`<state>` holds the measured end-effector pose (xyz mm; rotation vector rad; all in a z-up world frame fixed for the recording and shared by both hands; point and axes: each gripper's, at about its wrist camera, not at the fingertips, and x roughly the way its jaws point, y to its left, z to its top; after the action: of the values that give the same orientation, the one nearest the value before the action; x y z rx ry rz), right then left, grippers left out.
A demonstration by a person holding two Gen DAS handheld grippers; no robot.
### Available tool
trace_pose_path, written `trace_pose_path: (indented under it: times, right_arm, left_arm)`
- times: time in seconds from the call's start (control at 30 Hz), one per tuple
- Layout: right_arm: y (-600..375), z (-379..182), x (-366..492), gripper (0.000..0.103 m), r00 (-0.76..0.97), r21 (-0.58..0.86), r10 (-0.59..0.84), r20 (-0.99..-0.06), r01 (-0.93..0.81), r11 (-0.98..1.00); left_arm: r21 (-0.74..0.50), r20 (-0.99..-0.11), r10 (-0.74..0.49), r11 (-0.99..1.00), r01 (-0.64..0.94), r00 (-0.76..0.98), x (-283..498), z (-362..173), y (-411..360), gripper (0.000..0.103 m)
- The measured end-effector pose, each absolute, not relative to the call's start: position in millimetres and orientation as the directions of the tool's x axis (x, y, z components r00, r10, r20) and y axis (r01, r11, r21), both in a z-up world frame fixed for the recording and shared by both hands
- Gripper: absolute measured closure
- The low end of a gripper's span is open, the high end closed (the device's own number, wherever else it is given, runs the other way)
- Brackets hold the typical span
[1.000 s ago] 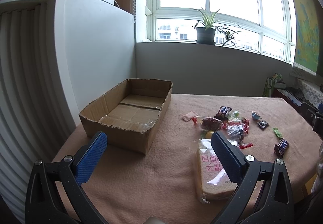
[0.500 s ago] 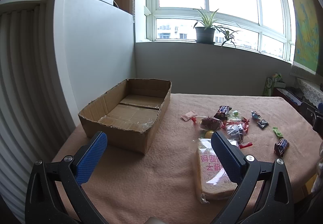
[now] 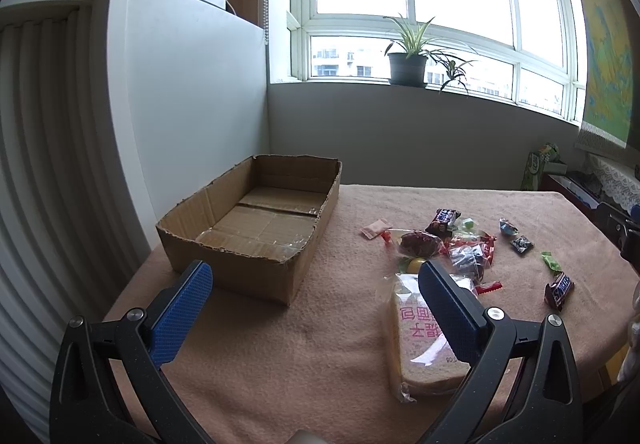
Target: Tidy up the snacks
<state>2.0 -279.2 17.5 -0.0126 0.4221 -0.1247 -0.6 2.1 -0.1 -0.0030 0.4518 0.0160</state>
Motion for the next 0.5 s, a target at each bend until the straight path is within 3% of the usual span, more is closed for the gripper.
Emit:
trace_pose_path:
  times: [0.5]
  right_arm:
    - [-271.6, 14.9, 1.3, 0.0, 0.896, -0.021, -0.077, -0.438, 0.075, 0.997]
  left_arm:
    - [0.0, -0.455, -0.002, 1.0, 0.002, 0.891, 1.4, -3.1, 3.4, 0.001]
